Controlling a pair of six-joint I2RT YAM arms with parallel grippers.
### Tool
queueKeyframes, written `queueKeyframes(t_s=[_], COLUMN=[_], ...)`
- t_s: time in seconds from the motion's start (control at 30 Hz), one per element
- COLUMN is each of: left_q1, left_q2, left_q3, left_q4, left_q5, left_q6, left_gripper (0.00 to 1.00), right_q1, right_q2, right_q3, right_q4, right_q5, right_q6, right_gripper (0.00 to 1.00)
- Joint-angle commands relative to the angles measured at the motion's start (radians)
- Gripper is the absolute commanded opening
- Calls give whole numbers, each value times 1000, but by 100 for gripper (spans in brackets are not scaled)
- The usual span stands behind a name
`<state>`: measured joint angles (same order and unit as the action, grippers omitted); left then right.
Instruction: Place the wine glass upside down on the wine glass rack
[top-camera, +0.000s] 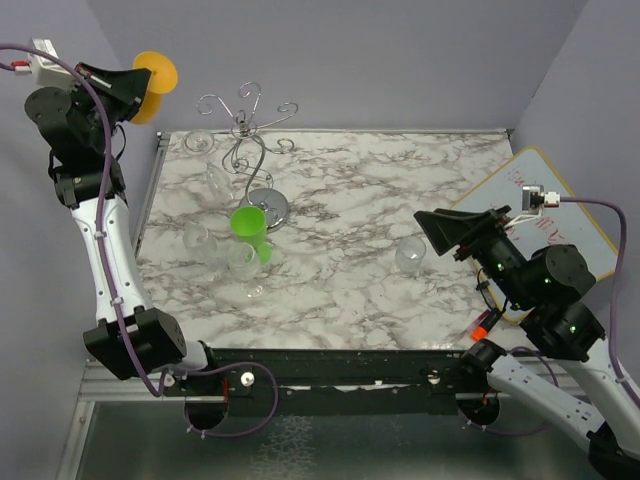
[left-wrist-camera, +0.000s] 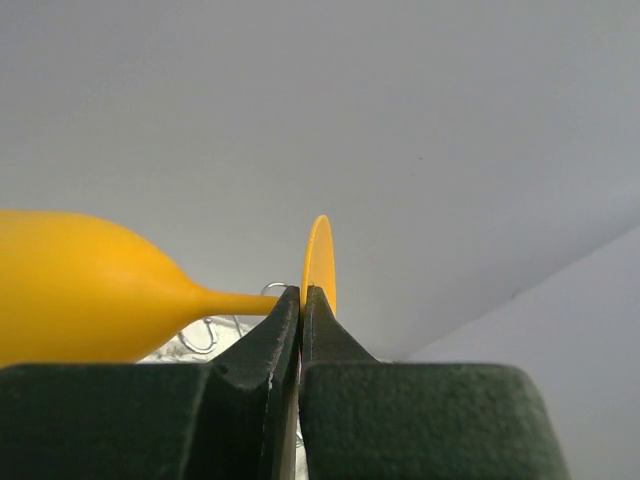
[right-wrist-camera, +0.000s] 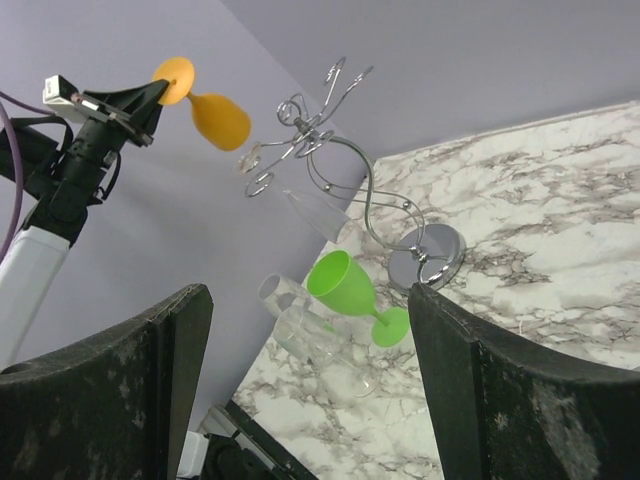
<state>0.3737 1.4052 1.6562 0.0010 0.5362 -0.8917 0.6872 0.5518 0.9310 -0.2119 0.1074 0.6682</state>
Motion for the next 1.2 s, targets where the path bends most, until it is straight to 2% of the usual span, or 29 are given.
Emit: queueKeyframes(t_s=[0.0,0.1,0.23,0.37,0.57,1.0,1.17], left_q1=[22,22,22,18,-5,-55,-75], left_q2=[-27,-16,1,8,29,8,30], left_q3=[-97,-136,-196,-243,-260,-308,-295], left_q4=[1,5,64,152,193,131,123], left_q5=[-60,-7,82,99,99,-33,-20], left_q6=[-25,-48,-154,-294,-368,-346,-327], left_gripper=[0,0,0,0,0,0,0], right_q1=[2,2,2,2,2,2,2], right_q2=[11,12,18,16,-5,-15,-3], right_q3=[17,8,-2,-2,10,17,14], right_q4=[-13,-12,-5,-4,-7,-28,-22], right_q5=[-2,4,0,26,64,102,99], right_q6=[-6,2,12,21,-2,6,5], right_gripper=[84,84,84,84,84,84,84])
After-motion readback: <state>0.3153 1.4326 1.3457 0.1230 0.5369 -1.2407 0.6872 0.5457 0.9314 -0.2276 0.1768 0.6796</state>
